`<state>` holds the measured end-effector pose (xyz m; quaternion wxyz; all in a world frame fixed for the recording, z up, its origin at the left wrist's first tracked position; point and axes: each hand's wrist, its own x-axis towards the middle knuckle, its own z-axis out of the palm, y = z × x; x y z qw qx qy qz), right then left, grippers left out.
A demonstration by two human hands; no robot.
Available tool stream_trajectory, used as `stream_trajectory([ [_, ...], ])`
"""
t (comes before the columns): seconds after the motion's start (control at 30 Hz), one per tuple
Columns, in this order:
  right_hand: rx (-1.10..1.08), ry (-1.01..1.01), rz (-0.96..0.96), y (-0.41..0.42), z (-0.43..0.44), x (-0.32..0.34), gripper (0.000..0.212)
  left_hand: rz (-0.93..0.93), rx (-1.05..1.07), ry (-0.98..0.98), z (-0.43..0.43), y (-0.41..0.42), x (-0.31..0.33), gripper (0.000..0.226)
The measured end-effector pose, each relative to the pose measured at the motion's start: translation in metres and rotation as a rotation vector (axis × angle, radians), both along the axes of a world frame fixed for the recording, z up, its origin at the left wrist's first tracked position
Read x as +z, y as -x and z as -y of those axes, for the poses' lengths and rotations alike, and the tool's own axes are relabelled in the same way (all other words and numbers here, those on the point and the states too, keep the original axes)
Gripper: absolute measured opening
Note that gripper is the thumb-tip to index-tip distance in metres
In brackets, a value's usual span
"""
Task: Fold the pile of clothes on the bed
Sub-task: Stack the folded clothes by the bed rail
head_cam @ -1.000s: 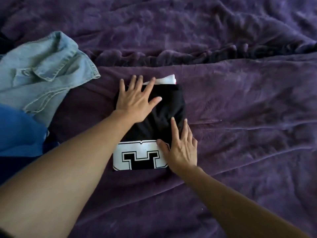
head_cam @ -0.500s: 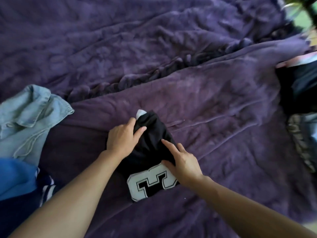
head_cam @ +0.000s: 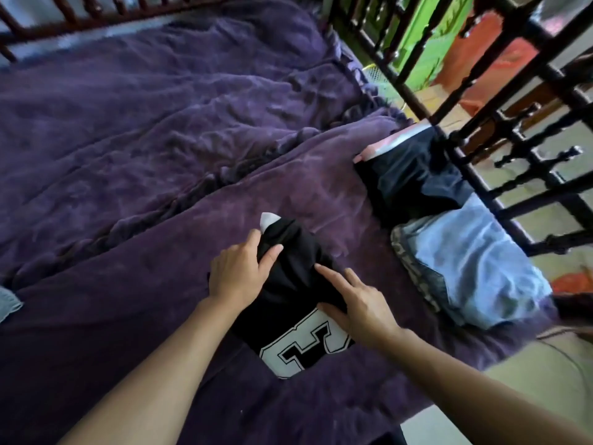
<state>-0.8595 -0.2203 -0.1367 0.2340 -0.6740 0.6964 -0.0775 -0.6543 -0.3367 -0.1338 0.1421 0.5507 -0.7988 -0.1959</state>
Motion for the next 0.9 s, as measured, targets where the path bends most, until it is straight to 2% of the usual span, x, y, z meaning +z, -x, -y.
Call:
stream_trajectory([
  [0.17, 0.005, 0.090, 0.011, 0.111, 0.041, 0.005, 0.070, 0.017, -0.014, 0.090, 0.046, 0.112, 0.011, 0.044],
  [0.4, -0.132, 0.160, -0.021, 0.273, 0.107, 0.020, 0.070, -0.009, -0.106, 0.170, 0.138, 0.291, 0.031, 0.047],
  [0.57, -0.206, 0.150, -0.098, 0.353, 0.146, -0.002, 0.070, 0.053, -0.131, 0.142, 0.189, 0.386, 0.012, 0.047],
  [0.67, -0.246, 0.114, -0.196, 0.373, 0.156, -0.033, 0.069, 0.164, -0.095, 0.114, 0.202, 0.414, -0.017, 0.045],
  [0.73, -0.221, 0.138, -0.262, 0.376, 0.155, -0.055, 0.066, 0.306, -0.064, 0.092, 0.201, 0.416, -0.041, 0.056],
  [0.8, -0.151, 0.160, -0.272, 0.376, 0.150, -0.076, 0.063, 0.401, -0.067, 0.057, 0.193, 0.409, -0.066, 0.059],
  [0.9, -0.100, 0.051, -0.268, 0.376, 0.140, -0.102, 0.064, 0.452, -0.075, -0.019, 0.181, 0.392, -0.094, 0.058],
])
